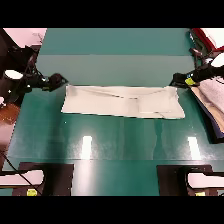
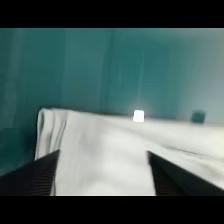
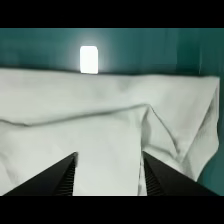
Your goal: Fold the shirts.
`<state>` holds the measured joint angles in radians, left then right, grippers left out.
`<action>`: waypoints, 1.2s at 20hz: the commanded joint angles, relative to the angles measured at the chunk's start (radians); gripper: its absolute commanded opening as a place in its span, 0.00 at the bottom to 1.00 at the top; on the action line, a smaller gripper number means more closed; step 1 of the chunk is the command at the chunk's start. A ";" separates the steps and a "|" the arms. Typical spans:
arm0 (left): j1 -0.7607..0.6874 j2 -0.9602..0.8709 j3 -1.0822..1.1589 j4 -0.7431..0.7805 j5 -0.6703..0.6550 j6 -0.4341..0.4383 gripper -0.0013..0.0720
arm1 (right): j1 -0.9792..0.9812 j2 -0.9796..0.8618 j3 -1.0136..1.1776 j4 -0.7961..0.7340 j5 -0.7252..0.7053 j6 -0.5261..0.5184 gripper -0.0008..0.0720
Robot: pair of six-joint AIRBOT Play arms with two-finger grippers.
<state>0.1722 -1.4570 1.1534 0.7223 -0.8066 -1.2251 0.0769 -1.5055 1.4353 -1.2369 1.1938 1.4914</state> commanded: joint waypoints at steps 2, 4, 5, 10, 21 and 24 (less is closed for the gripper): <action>0.001 -0.006 0.113 -0.007 -0.047 -0.079 1.00 | -0.026 -0.010 0.068 0.016 0.017 0.005 0.69; 0.001 -0.006 0.135 -0.010 -0.148 -0.079 1.00 | -0.068 -0.010 0.073 0.016 0.115 -0.051 0.69; 0.000 -0.007 0.134 -0.012 -0.195 -0.080 1.00 | -0.096 -0.010 0.066 0.017 0.166 -0.077 0.69; -0.056 -0.007 0.134 -0.008 -0.289 -0.047 0.07 | -0.296 -0.007 -0.089 0.193 0.212 -0.172 0.93; -0.319 -0.007 0.134 0.015 -0.229 -0.050 0.07 | -0.365 -0.187 -0.260 0.434 0.126 -0.359 0.89; -0.327 -0.007 0.134 0.014 -0.231 -0.051 0.07 | -0.304 -0.188 -0.257 0.435 0.095 -0.375 0.79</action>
<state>-0.1318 -1.4631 1.2858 0.7338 -1.0439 -1.2739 -0.2726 -1.6764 1.1820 -0.8051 1.3270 1.1454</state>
